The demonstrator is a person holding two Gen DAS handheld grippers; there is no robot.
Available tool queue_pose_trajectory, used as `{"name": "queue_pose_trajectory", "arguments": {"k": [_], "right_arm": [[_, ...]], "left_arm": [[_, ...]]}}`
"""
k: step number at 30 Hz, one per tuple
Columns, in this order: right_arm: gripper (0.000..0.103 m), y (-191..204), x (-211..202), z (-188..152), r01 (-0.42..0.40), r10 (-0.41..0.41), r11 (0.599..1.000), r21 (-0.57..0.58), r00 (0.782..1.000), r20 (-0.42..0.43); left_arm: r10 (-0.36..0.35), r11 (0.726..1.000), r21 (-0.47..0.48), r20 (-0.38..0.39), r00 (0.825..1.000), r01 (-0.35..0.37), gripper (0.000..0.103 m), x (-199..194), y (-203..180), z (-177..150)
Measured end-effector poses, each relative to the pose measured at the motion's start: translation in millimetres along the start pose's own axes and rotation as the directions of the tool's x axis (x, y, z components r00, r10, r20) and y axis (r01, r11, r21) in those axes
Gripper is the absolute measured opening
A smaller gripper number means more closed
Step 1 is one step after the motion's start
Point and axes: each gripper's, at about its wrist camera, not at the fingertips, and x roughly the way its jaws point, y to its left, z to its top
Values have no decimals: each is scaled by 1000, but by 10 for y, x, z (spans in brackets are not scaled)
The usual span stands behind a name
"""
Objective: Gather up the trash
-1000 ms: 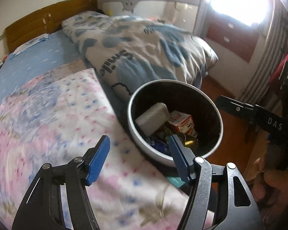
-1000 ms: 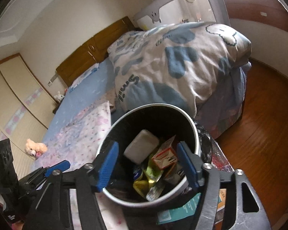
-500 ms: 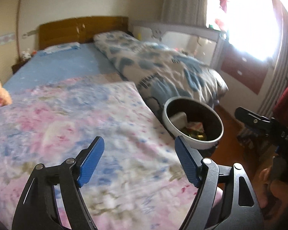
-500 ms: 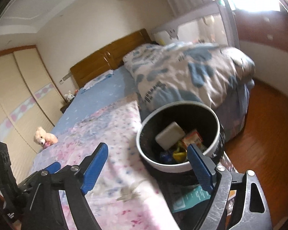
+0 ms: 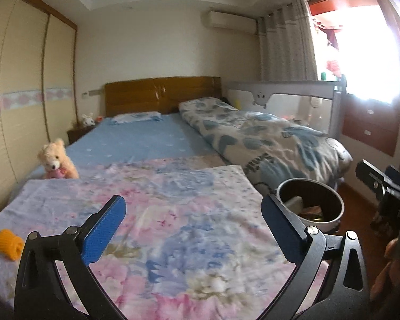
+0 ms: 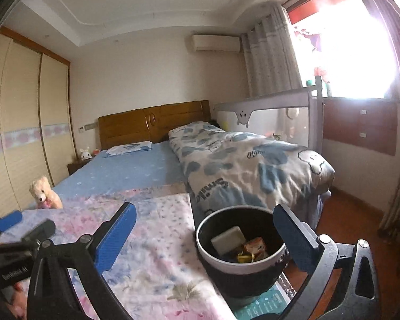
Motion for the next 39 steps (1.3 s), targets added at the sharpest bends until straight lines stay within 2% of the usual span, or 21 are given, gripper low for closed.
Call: {"name": "queue_pose_trajectory", "arguments": {"k": [4,10,39], "right_arm": [[103,24,69,-174,1,-1,1000,3,1000,-16],[103,58,43,-213,-4,4,1000,-2,1000,-19],[103,62,56,-251,-8,8,1000,-2,999,-32]], "left_arm": [[30,1000,11,5,1000,-30,103,-9,25,-94],[52,998,22,21,998,-53,103,-39,5,-125],[57,998,22,12,998,-57,103,-33,-4,-139]]}}
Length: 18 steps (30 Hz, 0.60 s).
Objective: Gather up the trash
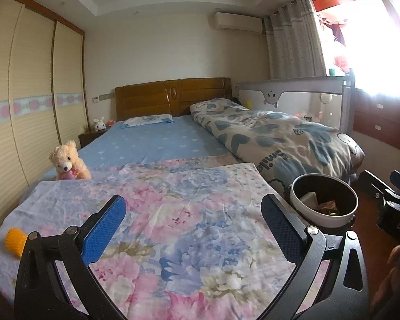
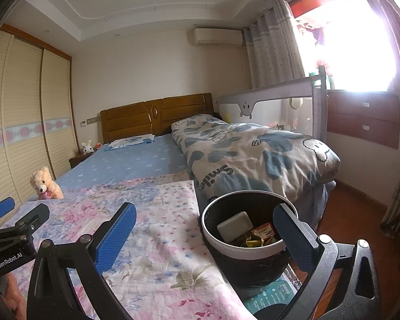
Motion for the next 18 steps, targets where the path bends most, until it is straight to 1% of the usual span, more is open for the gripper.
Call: {"name": "queue_pose_trajectory", "arguments": {"k": [18], "right_arm": [[103,82,-4,25,-8,8,1000,-7,1000,-2]], "left_arm": [[-4,1000,-2,-2,1000,4,103,3,-12,-14]]}}
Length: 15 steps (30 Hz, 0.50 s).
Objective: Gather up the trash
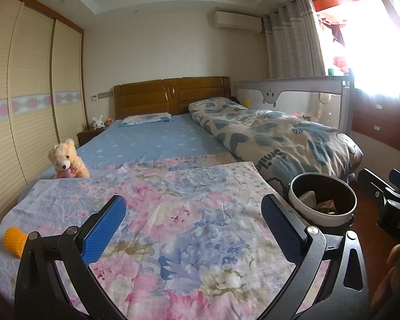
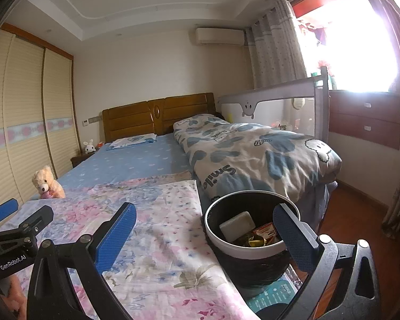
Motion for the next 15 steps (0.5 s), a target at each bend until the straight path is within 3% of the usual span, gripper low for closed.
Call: {"name": "queue_pose_trajectory", "arguments": {"k": [15], "right_arm": [[103,12,-3,0,-1,1,1000,-3,1000,0]], "left_arm": [[-1,1000,1,-3,1000,1,103,-3,-11,-14]]}}
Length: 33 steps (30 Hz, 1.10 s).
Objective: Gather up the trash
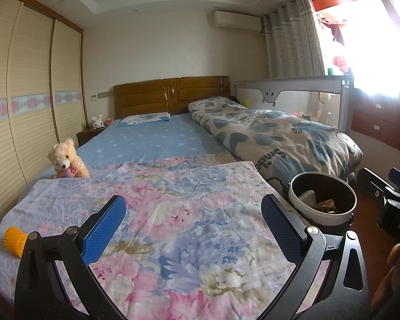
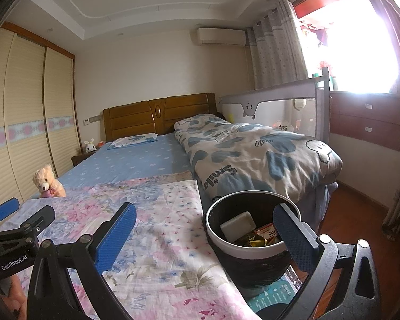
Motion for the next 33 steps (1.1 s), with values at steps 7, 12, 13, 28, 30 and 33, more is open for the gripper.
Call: {"name": "queue_pose_trajectory", "arguments": {"k": [7,12,13,28,30,33], "right_arm": [[103,10,-2,1,-2,2,1000,-1,1000,0],[103,18,-6,0,-3,3,1000,0,1000,-1],[103,23,-7,1,-4,4,1000,0,1000,-1],[103,28,-7,2,-3,3,1000,-1,1000,-2],[103,23,-7,2,-3,3,1000,0,1000,-1],[103,22,-5,2,-2,2,1000,-2,1000,-1]], "left_arm": [[-1,1000,1,-1,1000,1,103,-3,2,-3],[-2,1000,0,-3,1000,2,103,-10,-4,-18],[-2,1000,0,-3,1000,2,103,-5,-1,-13],[-3,1000,-2,-5,1000,3,103,-11,-4,-17],[-1,1000,1,-4,1000,1,103,-11,-7,-18],[-2,1000,0,-4,1000,2,103,-7,-3,-11]]}}
